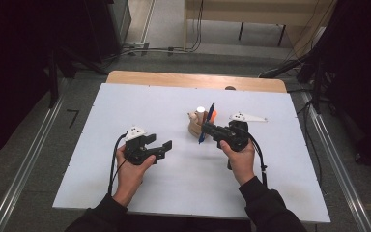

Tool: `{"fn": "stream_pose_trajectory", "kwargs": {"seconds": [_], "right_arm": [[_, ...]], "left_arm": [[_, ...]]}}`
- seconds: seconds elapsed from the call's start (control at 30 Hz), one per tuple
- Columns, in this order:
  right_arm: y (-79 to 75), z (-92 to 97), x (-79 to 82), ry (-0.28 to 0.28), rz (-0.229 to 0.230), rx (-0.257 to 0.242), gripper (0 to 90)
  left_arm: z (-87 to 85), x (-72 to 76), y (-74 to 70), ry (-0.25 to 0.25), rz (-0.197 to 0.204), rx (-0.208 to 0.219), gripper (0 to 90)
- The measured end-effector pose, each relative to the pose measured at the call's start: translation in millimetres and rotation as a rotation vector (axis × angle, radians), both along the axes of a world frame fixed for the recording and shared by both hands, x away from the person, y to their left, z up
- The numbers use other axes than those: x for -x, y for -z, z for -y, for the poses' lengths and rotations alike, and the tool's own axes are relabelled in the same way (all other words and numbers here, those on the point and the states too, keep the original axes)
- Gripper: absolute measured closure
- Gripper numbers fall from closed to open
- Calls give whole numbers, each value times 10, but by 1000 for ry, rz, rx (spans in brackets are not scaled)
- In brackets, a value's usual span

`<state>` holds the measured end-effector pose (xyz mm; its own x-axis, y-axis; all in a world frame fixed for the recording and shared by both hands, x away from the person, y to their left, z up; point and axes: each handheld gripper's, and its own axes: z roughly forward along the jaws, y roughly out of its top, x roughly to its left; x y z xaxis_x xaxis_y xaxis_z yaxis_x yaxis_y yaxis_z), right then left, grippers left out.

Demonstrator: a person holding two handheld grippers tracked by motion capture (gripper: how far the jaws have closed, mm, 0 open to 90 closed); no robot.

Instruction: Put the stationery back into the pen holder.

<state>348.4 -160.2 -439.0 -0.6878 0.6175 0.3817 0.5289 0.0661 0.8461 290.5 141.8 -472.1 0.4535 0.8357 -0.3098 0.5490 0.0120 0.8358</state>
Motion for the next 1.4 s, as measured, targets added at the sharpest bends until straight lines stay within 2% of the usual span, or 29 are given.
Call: {"fn": "stream_pose_trajectory", "kwargs": {"seconds": [0.33,1.4], "right_arm": [[-82,-13,-72,12,13,-10,767],[-180,-21,-274,66,20,0,767]], "left_arm": [[-11,-7,-1,-4,-2,4,260],[-32,-25,-3,-11,-3,15,260]]}}
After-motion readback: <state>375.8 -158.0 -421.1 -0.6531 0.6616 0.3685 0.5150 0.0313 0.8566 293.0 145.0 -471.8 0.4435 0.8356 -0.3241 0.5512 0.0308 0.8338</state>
